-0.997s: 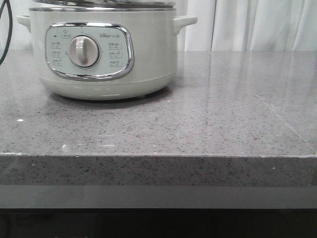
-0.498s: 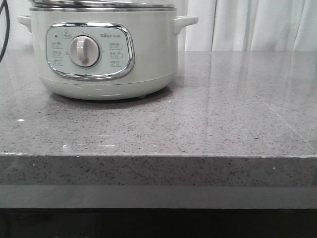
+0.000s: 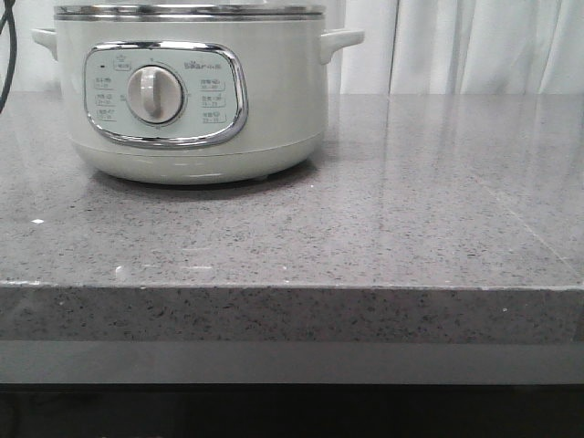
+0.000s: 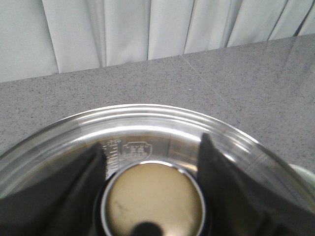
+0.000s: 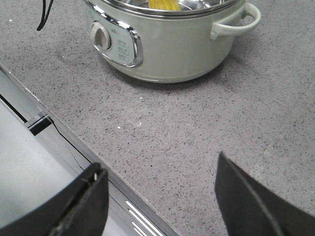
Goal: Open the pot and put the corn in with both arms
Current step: 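Lower the held glass lid back onto the cooker with the left gripper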
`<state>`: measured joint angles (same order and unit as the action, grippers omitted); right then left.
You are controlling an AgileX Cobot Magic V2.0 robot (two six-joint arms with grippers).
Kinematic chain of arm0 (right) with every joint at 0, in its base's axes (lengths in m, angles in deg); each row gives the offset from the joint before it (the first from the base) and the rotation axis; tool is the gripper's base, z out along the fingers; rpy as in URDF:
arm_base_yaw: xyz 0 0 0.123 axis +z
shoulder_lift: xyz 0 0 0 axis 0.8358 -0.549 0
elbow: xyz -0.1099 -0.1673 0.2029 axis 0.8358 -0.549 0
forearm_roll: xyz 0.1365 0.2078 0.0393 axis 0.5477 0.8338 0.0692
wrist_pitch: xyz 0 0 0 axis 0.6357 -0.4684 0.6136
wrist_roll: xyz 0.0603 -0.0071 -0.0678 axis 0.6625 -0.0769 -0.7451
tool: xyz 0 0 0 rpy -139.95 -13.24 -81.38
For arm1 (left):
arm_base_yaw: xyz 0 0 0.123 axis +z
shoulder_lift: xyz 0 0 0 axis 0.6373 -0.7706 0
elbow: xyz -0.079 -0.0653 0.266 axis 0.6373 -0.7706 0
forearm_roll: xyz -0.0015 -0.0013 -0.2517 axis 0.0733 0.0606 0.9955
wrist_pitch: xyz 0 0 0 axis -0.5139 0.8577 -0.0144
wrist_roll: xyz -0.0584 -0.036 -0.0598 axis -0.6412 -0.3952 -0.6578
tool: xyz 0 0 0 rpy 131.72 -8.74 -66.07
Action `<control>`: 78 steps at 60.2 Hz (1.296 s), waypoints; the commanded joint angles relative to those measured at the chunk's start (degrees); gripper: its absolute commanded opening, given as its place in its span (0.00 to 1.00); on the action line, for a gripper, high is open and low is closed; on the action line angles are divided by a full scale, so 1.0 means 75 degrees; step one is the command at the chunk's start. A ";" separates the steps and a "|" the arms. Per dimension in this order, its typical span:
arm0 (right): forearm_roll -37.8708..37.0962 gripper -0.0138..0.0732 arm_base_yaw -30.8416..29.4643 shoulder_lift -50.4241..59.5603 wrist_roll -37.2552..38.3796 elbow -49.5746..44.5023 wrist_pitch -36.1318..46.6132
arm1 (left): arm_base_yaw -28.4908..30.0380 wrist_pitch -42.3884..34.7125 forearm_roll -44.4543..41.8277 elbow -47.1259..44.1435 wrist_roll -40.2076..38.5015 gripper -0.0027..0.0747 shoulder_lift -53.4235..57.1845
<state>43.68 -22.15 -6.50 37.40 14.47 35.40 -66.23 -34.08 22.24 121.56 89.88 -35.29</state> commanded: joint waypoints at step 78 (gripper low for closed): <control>-0.0027 0.72 -0.0024 0.0035 -0.0096 0.0208 0.0553 | 0.0085 0.3261 -0.0125 -0.3888 -0.0019 0.70 0.6980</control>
<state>43.68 -22.15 -6.50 37.40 14.47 35.89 -65.76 -4.35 19.92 93.64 89.88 14.29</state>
